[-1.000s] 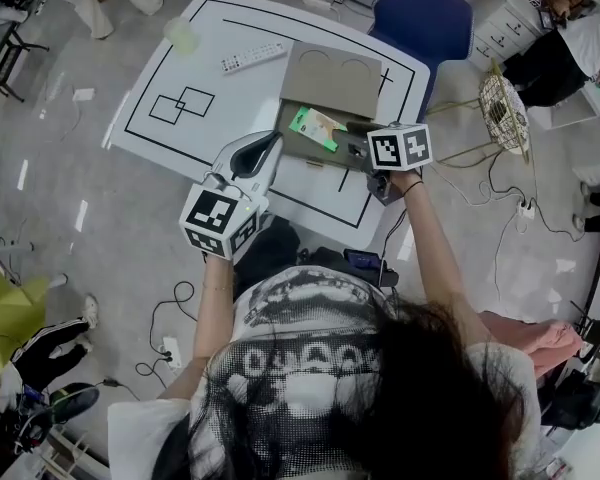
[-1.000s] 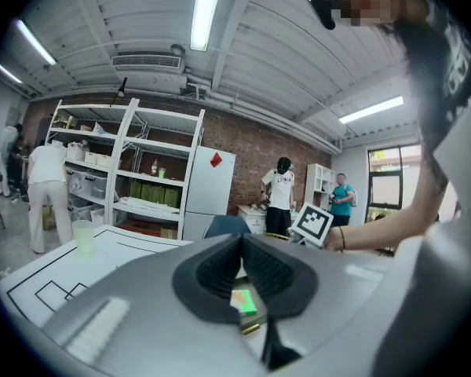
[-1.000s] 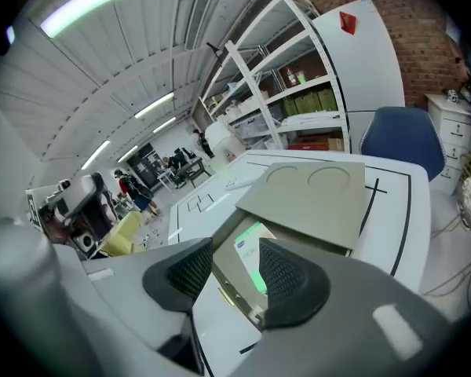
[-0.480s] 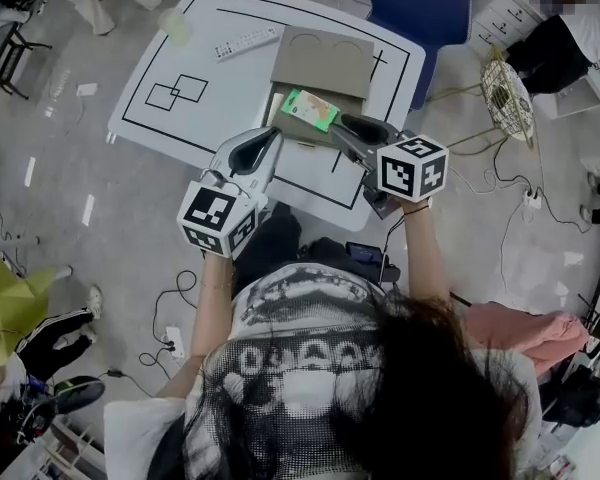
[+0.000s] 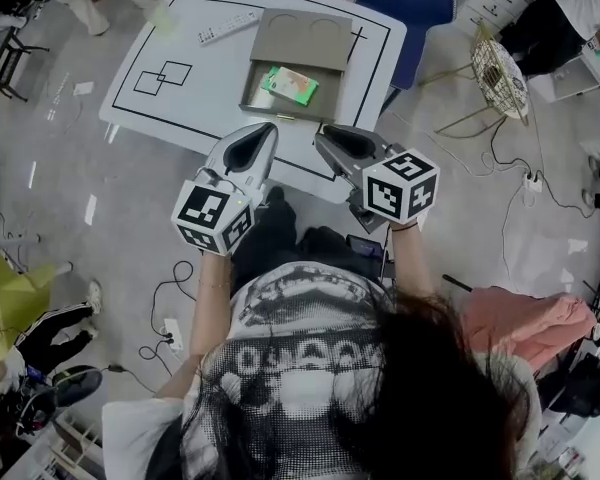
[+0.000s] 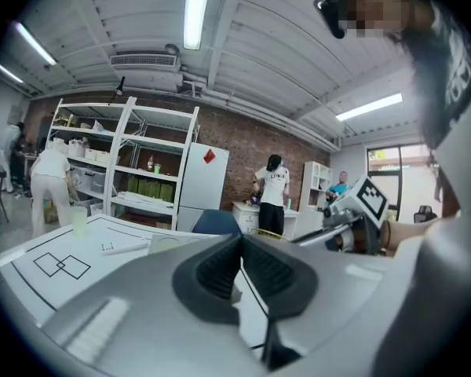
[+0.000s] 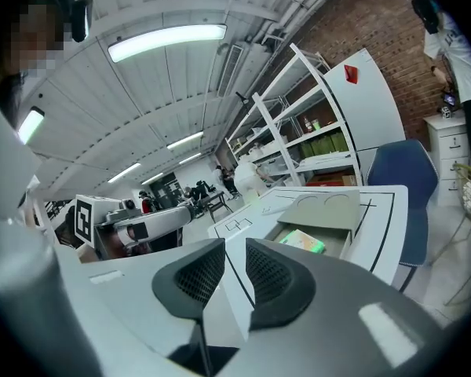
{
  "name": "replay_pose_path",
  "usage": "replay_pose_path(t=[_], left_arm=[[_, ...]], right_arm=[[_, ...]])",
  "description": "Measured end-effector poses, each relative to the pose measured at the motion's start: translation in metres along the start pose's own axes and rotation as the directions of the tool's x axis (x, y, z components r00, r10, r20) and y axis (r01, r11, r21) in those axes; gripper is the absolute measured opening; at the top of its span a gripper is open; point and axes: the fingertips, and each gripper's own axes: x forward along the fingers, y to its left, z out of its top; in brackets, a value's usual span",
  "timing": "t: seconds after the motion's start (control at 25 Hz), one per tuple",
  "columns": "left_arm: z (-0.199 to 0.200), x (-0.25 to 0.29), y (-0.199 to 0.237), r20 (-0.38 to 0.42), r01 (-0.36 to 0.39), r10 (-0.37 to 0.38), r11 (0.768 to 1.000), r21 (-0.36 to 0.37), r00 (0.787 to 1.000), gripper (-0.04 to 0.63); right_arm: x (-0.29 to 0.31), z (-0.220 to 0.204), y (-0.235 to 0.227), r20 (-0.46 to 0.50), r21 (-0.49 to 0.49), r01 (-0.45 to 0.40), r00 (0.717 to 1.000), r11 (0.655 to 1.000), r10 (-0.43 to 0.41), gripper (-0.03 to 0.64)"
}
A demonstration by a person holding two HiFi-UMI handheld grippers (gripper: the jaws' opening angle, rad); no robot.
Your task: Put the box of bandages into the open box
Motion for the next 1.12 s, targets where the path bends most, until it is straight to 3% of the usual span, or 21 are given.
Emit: replay_pose_path(t=[0.44, 0.76, 1.12], left_arm=[[-0.028, -0.027, -0.070, -0.018, -0.031, 0.030, 0.999, -0.030, 0.999, 0.000], [-0.033, -0.054, -0.088, -0.032, -0.070, 0.069, 0.997, -0.021, 0.997, 0.000], [-0.031, -0.075, -0.089, -0.043, -0.063, 0.062, 0.998, -0.010, 0.997, 0.000]], right_arm=[[-0.056, -0.040, 0.033, 0.014, -0.012, -0.074, 0.997, 0.997, 0.074, 0.020], [-0.066, -0.049, 0.062, 0.025, -0.024, -0.129, 0.991, 0.991, 0.130, 0.012], [-0.061, -0.051, 0.081, 0.032, -0.018, -0.127, 0.991, 0.992, 0.127, 0.000]])
